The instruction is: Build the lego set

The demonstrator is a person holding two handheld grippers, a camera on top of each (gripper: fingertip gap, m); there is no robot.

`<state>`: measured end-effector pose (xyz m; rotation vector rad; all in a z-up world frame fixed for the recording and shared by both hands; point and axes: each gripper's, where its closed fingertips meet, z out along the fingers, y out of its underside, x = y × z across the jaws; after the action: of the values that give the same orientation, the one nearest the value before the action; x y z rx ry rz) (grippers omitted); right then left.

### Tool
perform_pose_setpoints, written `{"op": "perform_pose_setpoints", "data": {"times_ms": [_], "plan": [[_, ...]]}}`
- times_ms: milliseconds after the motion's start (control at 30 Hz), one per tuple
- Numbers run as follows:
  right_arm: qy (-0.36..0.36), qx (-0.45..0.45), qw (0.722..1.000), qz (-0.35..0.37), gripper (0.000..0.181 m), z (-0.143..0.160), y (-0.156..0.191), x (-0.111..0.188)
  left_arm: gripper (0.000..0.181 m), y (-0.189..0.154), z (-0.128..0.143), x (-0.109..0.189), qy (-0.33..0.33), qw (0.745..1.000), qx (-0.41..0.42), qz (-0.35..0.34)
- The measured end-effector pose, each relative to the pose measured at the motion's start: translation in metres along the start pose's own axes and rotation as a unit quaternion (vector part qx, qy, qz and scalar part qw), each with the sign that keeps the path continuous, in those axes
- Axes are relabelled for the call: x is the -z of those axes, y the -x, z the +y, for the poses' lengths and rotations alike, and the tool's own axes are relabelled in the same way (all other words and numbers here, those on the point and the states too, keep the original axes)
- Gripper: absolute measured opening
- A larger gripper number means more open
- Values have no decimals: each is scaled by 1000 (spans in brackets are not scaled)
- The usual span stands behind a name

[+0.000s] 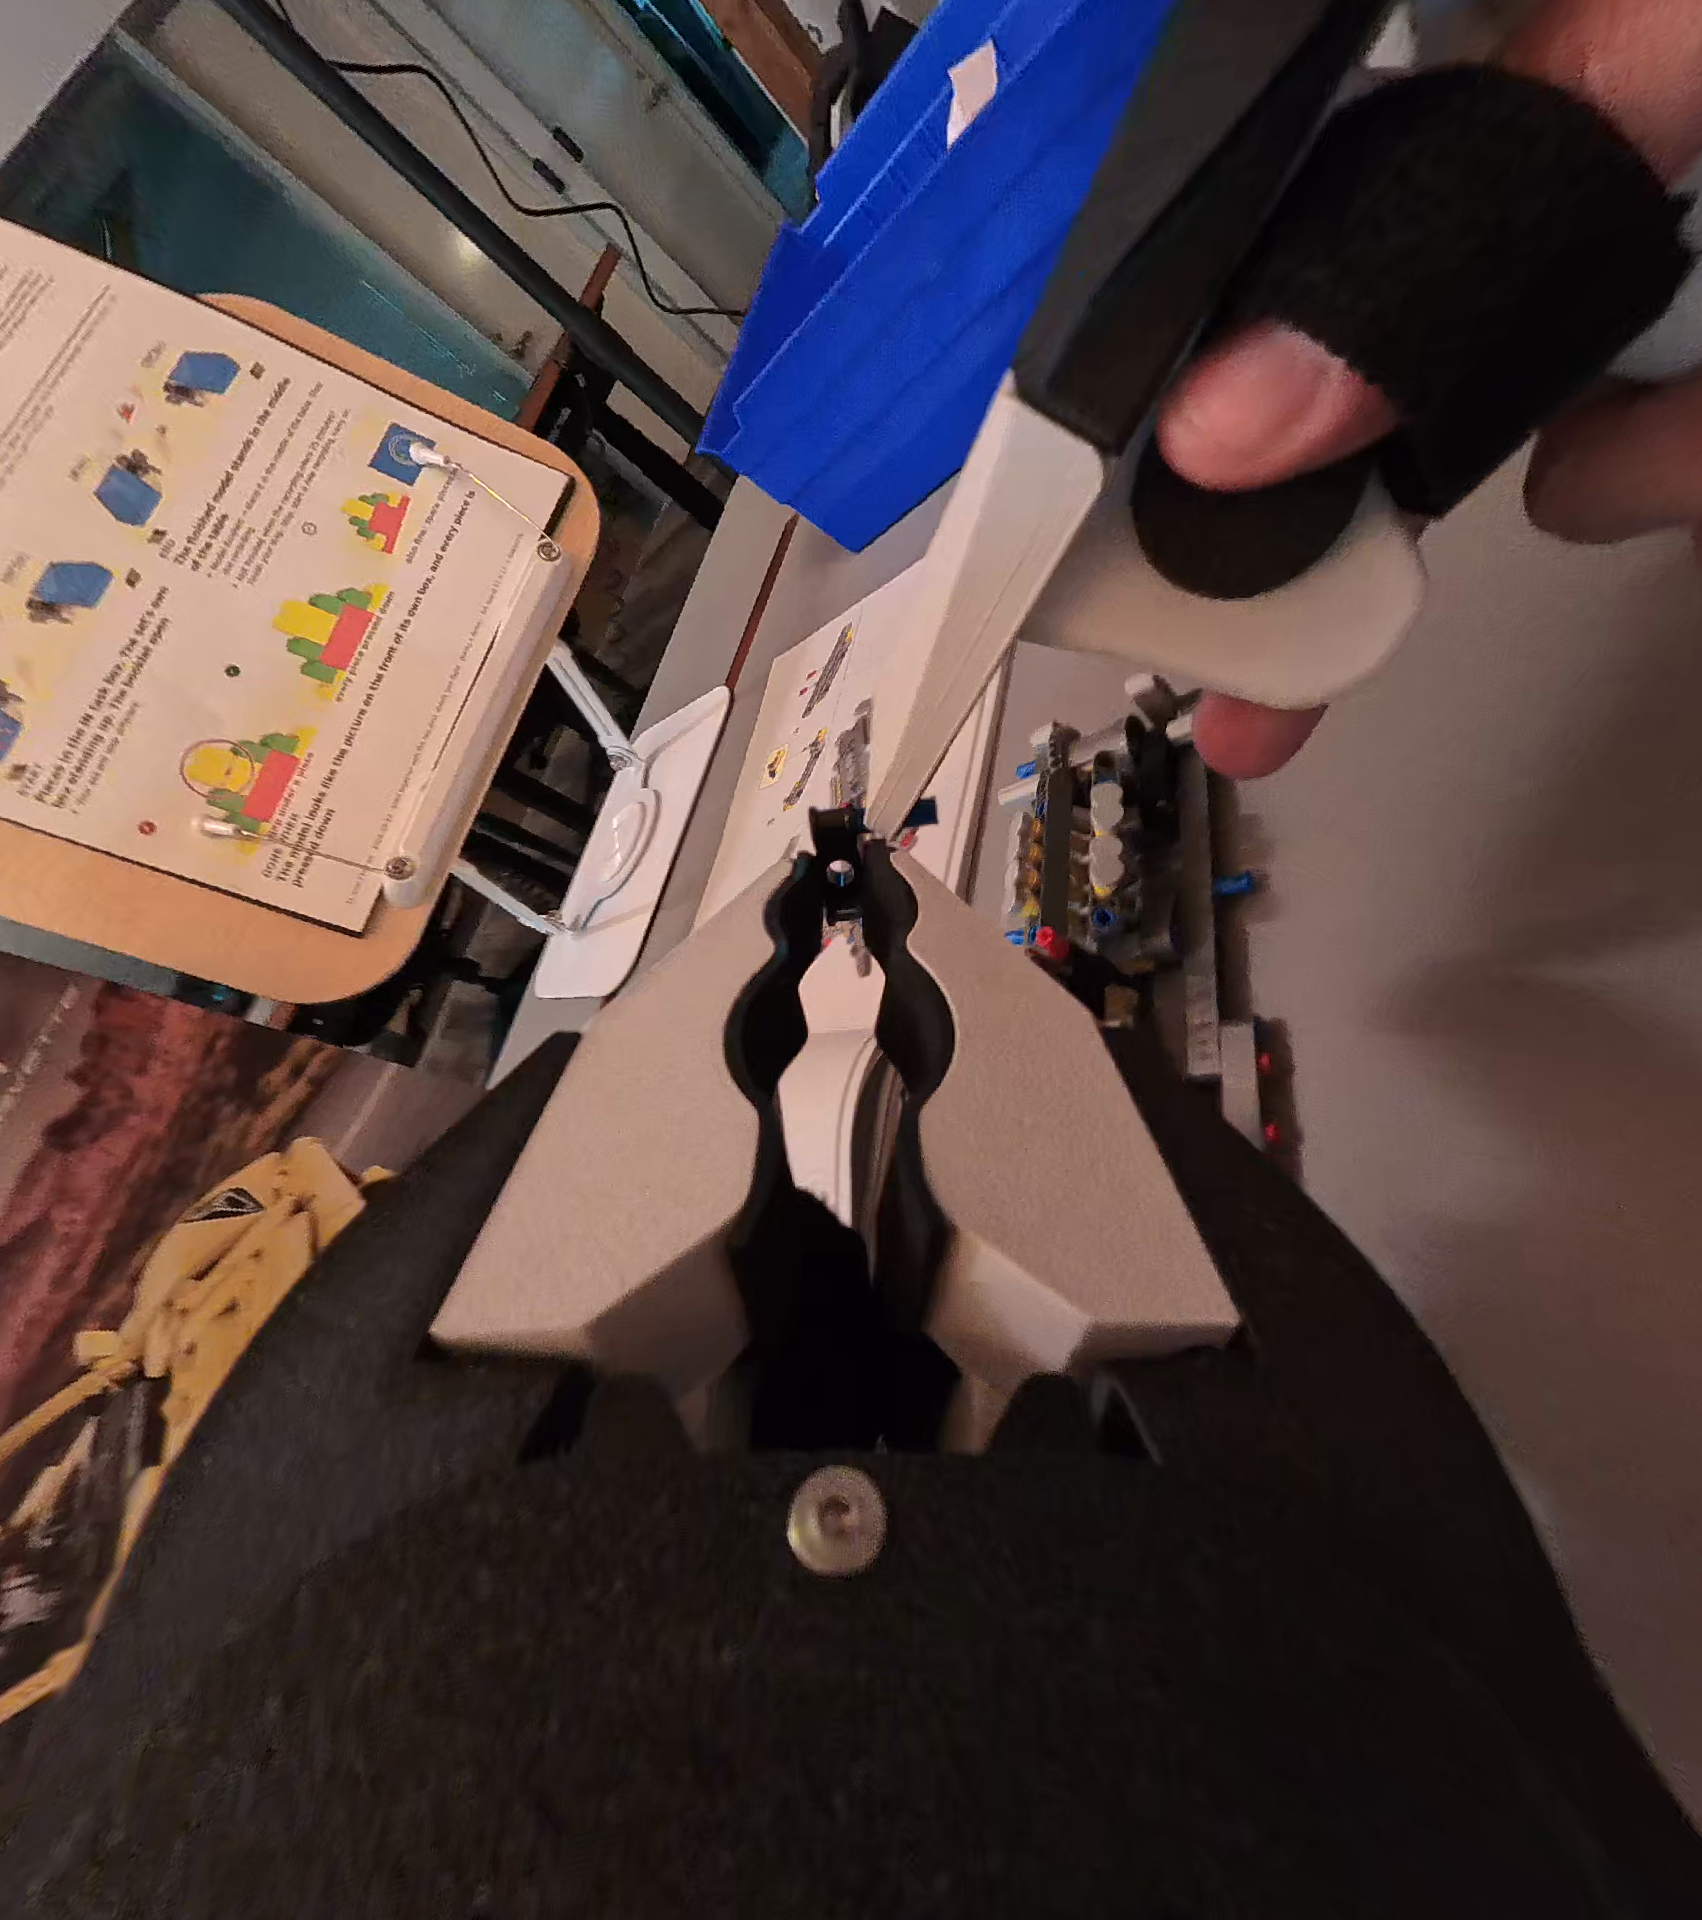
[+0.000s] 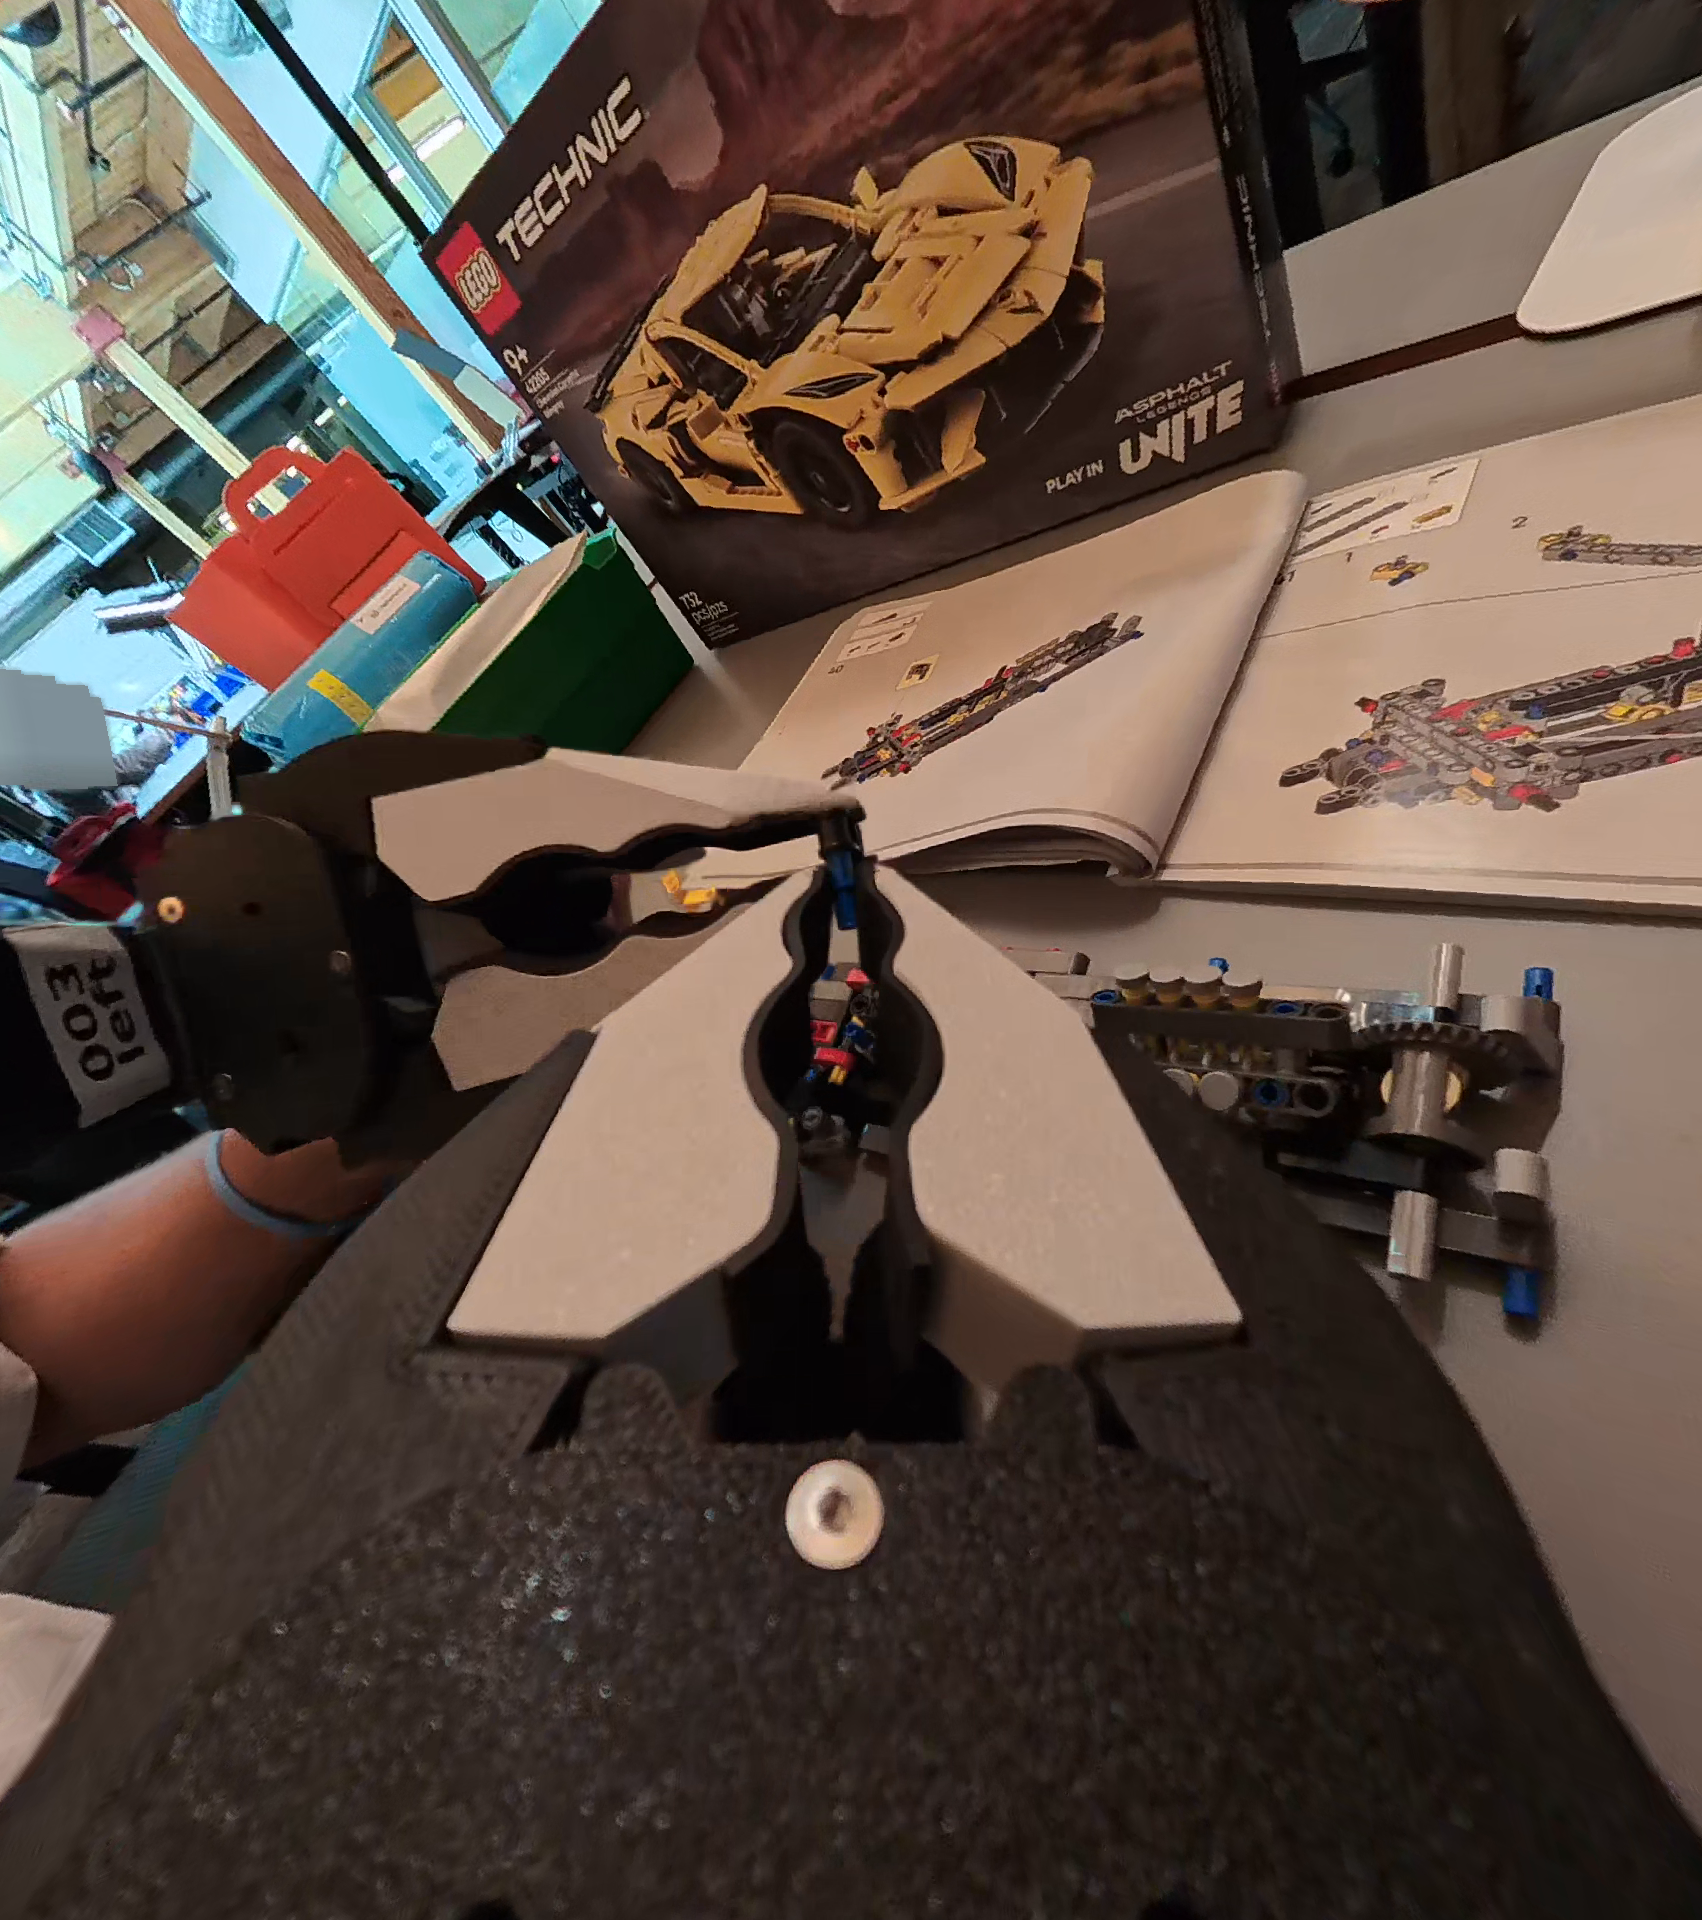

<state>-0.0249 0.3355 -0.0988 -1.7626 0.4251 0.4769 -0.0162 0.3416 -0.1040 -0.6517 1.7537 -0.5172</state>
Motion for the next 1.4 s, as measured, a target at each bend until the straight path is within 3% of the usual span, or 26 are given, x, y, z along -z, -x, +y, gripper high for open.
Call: {"op": "perform_pose_setpoints", "data": {"times_ms": [367,600,900,1000,1100,1267,1400], "plan": [[52,122,990,57,3,18,-3,-4,5,-13,10,5,30,996,-58,60],[48,-14,999,-14,2,24,-1,-6,6,-15,13,7,56,988,-133,49],[57,-94,993,-44,2,26,-1,-7,6,-14,13,8,81,971,-226,15],[36,-102,992,-61,0,24,0,-7,6,-15,13,8,79,974,-209,23],[20,-92,993,-67,1,20,1,-5,6,-14,11,7,58,991,-107,49],[45,-35,997,-52,2,16,0,-5,6,-13,10,4,40,996,-23,71],[71,-54,994,-66,3,21,-2,-5,6,-18,12,3,37,995,-7,88]]}}
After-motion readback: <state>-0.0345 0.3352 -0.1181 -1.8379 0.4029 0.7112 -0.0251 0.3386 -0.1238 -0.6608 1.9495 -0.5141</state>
